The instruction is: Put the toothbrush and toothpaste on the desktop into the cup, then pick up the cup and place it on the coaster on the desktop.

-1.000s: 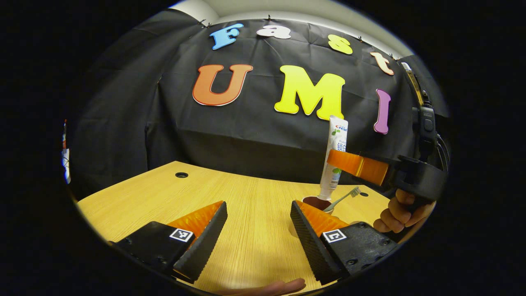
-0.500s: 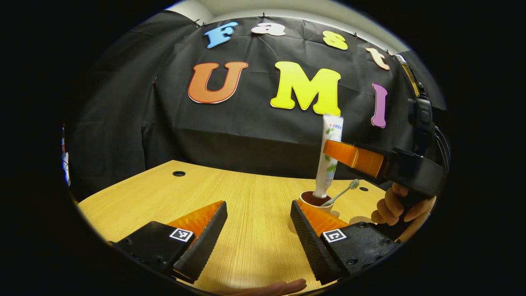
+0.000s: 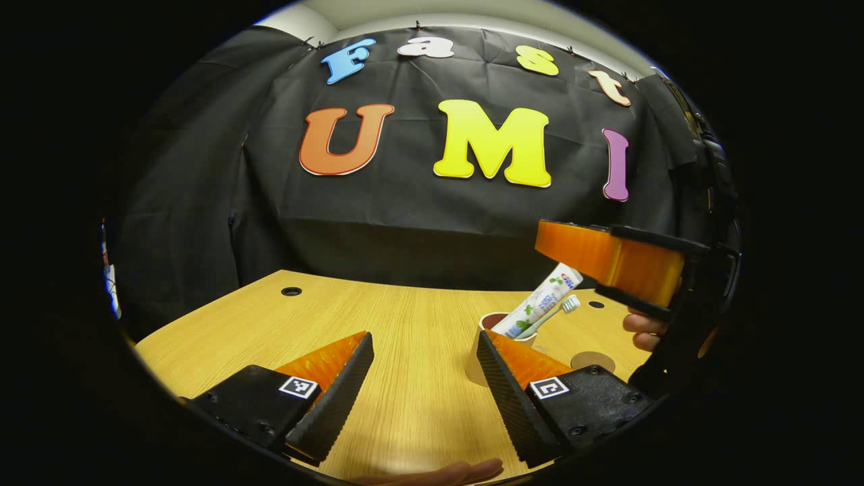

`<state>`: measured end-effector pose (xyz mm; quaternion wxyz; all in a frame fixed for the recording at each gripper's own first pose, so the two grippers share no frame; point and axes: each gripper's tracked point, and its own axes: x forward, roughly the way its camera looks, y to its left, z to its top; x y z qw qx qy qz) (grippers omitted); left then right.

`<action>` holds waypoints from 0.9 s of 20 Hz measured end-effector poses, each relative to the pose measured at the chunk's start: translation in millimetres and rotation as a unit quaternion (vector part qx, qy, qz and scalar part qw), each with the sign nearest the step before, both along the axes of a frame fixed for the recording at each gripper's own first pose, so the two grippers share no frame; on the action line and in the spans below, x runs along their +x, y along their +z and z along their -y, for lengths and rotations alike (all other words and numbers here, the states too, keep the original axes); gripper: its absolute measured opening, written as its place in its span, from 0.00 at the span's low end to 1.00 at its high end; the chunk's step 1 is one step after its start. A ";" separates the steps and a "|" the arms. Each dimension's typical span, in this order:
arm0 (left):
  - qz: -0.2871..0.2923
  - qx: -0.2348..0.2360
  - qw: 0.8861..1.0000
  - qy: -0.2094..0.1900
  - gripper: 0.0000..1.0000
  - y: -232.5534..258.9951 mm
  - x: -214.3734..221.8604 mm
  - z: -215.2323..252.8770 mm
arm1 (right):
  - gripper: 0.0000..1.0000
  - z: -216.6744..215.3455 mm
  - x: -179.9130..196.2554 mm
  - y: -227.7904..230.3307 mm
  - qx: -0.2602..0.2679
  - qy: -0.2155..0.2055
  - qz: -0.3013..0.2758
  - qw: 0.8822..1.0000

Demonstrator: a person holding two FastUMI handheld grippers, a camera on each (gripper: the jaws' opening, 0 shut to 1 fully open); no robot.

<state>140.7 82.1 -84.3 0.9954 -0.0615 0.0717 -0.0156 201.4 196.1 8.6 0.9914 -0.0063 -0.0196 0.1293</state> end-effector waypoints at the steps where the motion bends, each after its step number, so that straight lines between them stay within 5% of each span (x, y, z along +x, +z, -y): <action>1: -0.001 0.005 1.000 0.001 0.98 2.1 0.1 3.1 | 0.97 9.0 -7.7 3.5 0.002 -0.005 0.002 1.000; 7: -0.024 -0.003 0.998 -0.049 0.97 22.3 4.8 55.5 | 0.97 63.5 -62.2 19.6 0.019 -0.022 0.023 0.999; 12: -0.089 -0.013 0.994 -0.054 0.97 32.0 18.6 78.5 | 0.96 112.7 -102.6 28.8 0.017 -0.051 0.052 0.997; 18: -0.253 -0.004 0.964 -0.076 0.98 10.0 26.7 105.8 | 0.96 157.6 -144.2 18.2 0.018 -0.055 0.061 0.996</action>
